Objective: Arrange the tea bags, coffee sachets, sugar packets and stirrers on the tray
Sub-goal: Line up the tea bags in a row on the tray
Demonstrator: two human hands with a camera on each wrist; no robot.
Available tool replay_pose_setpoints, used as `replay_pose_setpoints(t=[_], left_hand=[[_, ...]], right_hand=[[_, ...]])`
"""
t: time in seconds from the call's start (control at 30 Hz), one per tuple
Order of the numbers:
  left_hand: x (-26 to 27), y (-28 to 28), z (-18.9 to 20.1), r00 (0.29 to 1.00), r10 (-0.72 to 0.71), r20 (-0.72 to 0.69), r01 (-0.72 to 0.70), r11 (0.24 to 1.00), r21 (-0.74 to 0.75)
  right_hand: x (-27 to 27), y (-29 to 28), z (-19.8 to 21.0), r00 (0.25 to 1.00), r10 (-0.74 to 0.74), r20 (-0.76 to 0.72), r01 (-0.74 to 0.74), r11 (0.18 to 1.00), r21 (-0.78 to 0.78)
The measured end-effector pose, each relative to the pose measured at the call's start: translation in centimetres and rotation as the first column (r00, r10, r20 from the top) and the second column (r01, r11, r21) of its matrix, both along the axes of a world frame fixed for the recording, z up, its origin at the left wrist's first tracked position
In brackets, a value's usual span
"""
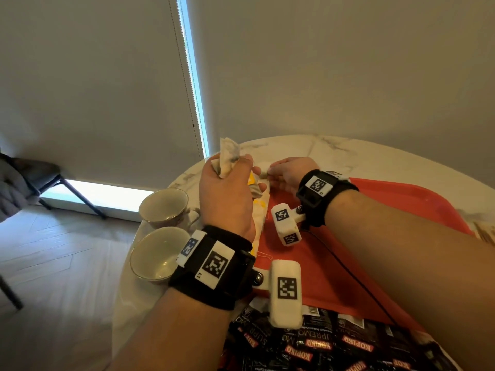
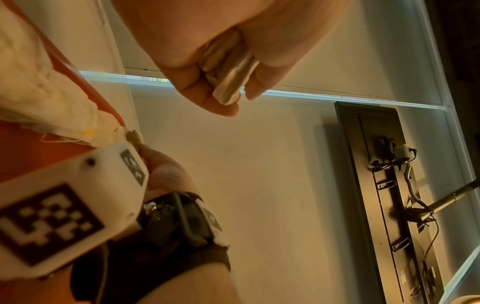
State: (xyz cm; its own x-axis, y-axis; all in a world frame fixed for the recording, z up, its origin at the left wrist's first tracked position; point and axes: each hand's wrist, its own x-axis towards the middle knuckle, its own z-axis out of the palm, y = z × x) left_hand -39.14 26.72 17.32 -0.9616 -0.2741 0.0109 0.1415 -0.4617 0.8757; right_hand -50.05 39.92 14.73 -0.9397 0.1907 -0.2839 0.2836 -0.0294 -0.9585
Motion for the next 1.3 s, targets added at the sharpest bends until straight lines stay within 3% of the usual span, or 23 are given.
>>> replay_pose_setpoints(t=[0.33, 0.5, 0.6, 0.73, 0.87, 1.03, 1.17, 1.3], left_hand=[[0.3, 0.2, -0.3, 0.998, -0.061, 0.021, 0.061, 0.998, 0.006], [0.5, 0.4, -0.2, 0.992, -0.119, 0.047, 0.118, 0.993, 0.017], [0.8, 0.8, 0.1, 0.969, -0.238, 0.068, 0.234, 0.971, 0.055], [1.0, 1.4, -0.2, 0.951, -0.300, 0.071, 0.302, 0.953, -0.012], [1.2, 1.7, -0.5, 0.944, -0.319, 0.089, 0.326, 0.942, -0.083], [1.2, 1.8, -0.9, 0.941, -0.321, 0.107, 0.333, 0.935, -0.120], [0.8, 1.6, -1.0, 0.962, -0.238, 0.130, 0.250, 0.965, -0.081], [0.8, 1.4, -0.7, 0.980, -0.189, 0.061, 0.191, 0.981, -0.027]], right_hand=[[-0.8, 0.4, -1.0, 0.998, -0.006, 0.066, -0.007, 0.982, 0.189], [-0.6, 1.0, -1.0, 0.997, 0.016, 0.075, -0.027, 0.988, 0.150], [1.1, 2.3, 0.4, 1.000, 0.014, -0.024, -0.011, 0.995, 0.099], [5.8, 2.9, 3.6, 0.961, 0.248, -0.123, -0.257, 0.965, -0.059], [8.4, 2.3, 4.7, 0.873, 0.408, -0.267, -0.431, 0.902, -0.031], [8.2, 2.6, 3.5, 0.896, 0.272, -0.350, -0.341, 0.928, -0.151], [7.8, 3.4, 3.8, 0.892, 0.090, -0.443, -0.189, 0.964, -0.185], [7.6, 3.4, 3.8, 0.814, 0.156, -0.559, -0.242, 0.967, -0.084]])
